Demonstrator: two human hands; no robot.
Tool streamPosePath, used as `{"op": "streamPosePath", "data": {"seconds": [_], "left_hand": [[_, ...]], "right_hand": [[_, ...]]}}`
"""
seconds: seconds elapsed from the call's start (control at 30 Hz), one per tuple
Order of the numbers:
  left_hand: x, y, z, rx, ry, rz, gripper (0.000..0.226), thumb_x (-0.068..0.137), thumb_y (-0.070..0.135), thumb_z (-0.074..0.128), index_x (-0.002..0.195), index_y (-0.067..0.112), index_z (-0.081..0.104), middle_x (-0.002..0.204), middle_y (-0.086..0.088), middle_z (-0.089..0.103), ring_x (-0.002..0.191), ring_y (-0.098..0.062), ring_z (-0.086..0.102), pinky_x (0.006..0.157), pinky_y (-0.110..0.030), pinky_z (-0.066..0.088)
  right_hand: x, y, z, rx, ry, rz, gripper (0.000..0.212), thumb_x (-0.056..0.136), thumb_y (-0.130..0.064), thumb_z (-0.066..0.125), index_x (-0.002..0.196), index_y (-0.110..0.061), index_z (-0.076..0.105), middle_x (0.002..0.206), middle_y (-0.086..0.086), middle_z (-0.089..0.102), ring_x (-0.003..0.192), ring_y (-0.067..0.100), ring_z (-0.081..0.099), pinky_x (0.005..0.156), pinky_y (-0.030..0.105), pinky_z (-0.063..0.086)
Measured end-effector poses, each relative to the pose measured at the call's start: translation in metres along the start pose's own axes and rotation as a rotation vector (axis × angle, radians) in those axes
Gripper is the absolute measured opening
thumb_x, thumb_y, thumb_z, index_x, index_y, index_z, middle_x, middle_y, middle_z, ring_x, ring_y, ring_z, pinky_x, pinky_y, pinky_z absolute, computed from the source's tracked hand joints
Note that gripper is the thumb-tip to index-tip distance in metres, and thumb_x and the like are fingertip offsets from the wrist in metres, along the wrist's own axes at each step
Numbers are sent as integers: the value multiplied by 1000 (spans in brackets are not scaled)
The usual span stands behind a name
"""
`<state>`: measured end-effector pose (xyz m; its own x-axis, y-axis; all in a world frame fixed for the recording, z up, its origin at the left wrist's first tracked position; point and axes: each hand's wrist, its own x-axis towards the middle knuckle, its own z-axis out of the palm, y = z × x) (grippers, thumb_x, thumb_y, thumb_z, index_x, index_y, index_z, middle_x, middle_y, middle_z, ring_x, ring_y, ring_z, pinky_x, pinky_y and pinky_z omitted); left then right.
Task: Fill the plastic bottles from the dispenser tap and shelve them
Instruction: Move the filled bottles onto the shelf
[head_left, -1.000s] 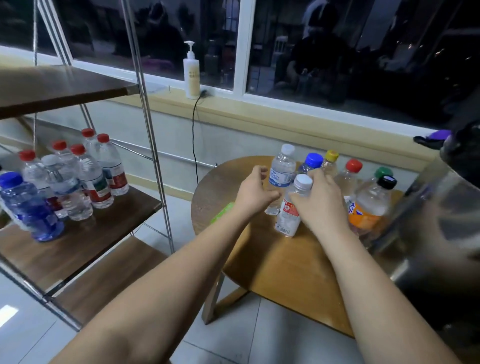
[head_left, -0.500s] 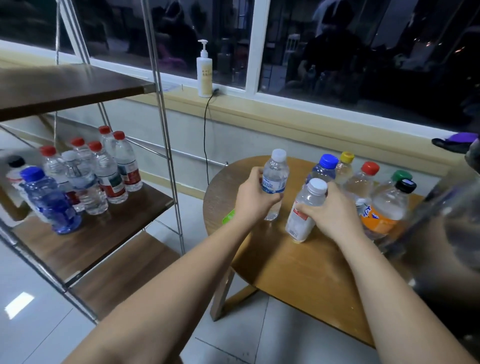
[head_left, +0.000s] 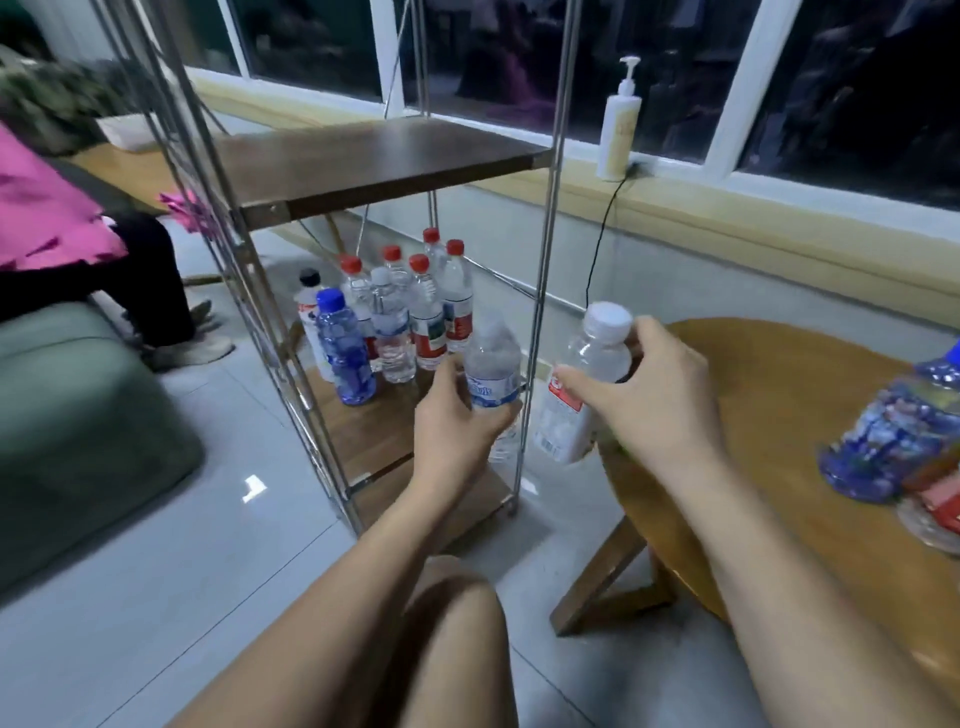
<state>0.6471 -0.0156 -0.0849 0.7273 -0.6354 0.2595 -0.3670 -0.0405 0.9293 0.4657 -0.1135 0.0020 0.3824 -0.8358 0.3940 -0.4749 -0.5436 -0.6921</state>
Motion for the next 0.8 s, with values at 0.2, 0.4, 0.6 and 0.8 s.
{"op": "streamPosePath", "data": {"seconds": [0.2,0.4,0.6,0.8], "left_hand": [[26,-56,-45,24,228,-81,57,82,30,91,125,40,55,115,21,76,106,-7,75,94,-43,62],[54,-99,-54,22,370,-98,45,90,29,85,123,37,55,118,14,72,106,-12,71,94,-49,61],[80,-117,-53,97,438,-129,55,96,28,80,145,22,57,137,2,70,123,-20,67,104,-47,56],[70,-133,-53,-36,402,-108,62,102,25,76,158,29,48,149,9,62,137,-8,60,116,-47,52]], "right_hand": [[2,-21,120,25,-229,-78,51,74,-59,87,98,-25,57,102,-2,69,94,26,66,77,42,54],[15,-22,206,38,-297,-75,59,76,-58,90,116,-27,61,116,1,70,105,27,69,81,41,56],[26,-13,250,25,-289,-113,72,81,-56,89,135,-24,56,128,3,73,112,30,72,83,37,58],[35,-2,263,160,-374,-49,67,74,-57,92,127,-35,57,123,-9,72,111,13,69,92,34,59]]}}
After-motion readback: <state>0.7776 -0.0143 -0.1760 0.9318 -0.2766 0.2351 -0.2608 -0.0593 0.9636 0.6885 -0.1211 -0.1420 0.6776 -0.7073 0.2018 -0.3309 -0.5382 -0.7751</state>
